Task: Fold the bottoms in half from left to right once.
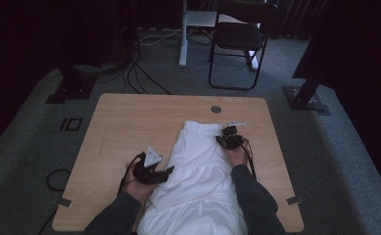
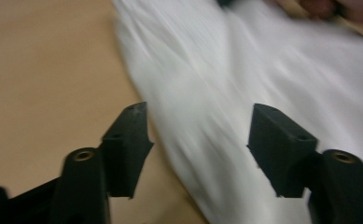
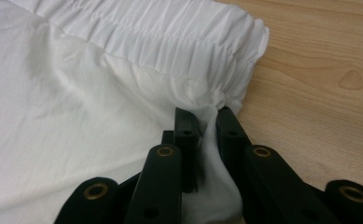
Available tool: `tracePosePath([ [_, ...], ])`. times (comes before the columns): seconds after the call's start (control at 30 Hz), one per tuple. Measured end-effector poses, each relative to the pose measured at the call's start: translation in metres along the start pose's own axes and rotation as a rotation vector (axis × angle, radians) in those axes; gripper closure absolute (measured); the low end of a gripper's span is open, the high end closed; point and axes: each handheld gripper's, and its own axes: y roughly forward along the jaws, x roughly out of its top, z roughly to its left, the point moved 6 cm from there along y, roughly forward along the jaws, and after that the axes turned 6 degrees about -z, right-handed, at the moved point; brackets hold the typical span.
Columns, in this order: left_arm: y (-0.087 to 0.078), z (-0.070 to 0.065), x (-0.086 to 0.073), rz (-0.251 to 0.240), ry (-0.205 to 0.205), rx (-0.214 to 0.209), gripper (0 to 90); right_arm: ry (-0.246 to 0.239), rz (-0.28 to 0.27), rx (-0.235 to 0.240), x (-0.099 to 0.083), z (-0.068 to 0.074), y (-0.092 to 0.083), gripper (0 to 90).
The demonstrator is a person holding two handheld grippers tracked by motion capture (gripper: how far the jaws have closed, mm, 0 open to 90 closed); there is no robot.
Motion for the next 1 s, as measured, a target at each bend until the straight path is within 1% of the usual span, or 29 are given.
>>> tracePosePath([
  [0.03, 0.011, 0.007, 0.01, -0.005, -0.027, -0.01, 35.4, 0.003, -0.002, 0.004, 0.0, 0.0, 0.0, 81.7],
  [0.07, 0.023, 0.014, 0.019, -0.002, -0.053, -0.01, 34.5, 0.009, -0.001, 0.007, 0.0, 0.0, 0.0, 81.7],
  [0.13, 0.052, 0.025, 0.031, 0.012, -0.09, -0.022, 30.6, 0.005, 0.0, 0.006, 0.0, 0.0, 0.0, 81.8],
  [0.17, 0.052, 0.025, 0.031, 0.012, -0.09, -0.022, 28.6, 0.005, 0.0, 0.006, 0.0, 0.0, 0.0, 81.8],
  [0.2, 0.08, 0.031, 0.039, 0.028, -0.102, -0.02, 27.7, 0.006, 0.0, 0.009, 0.0, -0.001, 0.0, 82.0],
  [0.27, 0.104, 0.034, 0.041, 0.05, -0.104, 0.007, 24.4, 0.01, -0.002, 0.013, 0.0, -0.001, 0.0, 82.0],
  [0.3, 0.114, 0.036, 0.041, 0.077, -0.099, 0.032, 23.5, 0.01, -0.003, 0.015, 0.0, -0.001, 0.0, 82.0],
  [0.33, 0.123, 0.038, 0.038, 0.099, -0.119, 0.046, 23.3, 0.011, -0.004, 0.015, 0.0, -0.002, 0.0, 82.0],
  [0.4, 0.135, 0.042, 0.034, 0.121, -0.128, 0.08, 21.0, 0.011, -0.009, 0.015, -0.001, -0.001, 0.0, 82.1],
  [0.47, 0.142, 0.044, 0.028, 0.151, -0.13, 0.085, 21.0, 0.015, -0.015, 0.01, -0.002, -0.001, 0.0, 82.0],
  [0.53, 0.146, 0.044, 0.023, 0.18, -0.11, 0.097, 21.0, 0.017, -0.019, 0.008, -0.002, -0.001, -0.001, 82.1],
  [0.57, 0.148, 0.045, 0.021, 0.185, -0.117, 0.095, 20.8, 0.017, -0.018, 0.008, -0.002, -0.001, -0.001, 82.1],
  [0.63, 0.149, 0.046, 0.02, 0.173, -0.118, 0.102, 19.9, 0.016, -0.018, 0.007, -0.002, -0.001, 0.0, 82.0],
  [0.73, 0.149, 0.046, 0.02, 0.175, -0.107, 0.107, 20.3, 0.016, -0.029, -0.002, -0.002, 0.0, 0.0, 82.1],
  [0.77, 0.148, 0.045, 0.02, 0.175, -0.105, 0.101, 21.8, 0.014, -0.032, -0.005, -0.003, 0.0, 0.0, 82.0],
  [0.8, 0.147, 0.045, 0.021, 0.179, -0.1, 0.093, 25.5, 0.013, -0.035, -0.01, -0.003, 0.0, 0.0, 82.1],
  [0.87, 0.145, 0.042, 0.022, 0.19, -0.087, 0.075, 39.1, 0.013, -0.036, -0.016, -0.003, 0.001, 0.0, 82.1],
  [0.97, 0.144, 0.036, 0.023, 0.192, -0.082, 0.045, 55.8, 0.014, -0.037, -0.023, -0.003, 0.002, -0.001, 82.0],
  [1.0, 0.144, 0.035, 0.023, 0.192, -0.085, 0.042, 59.7, 0.015, -0.038, -0.025, -0.003, 0.002, -0.001, 82.0],
])
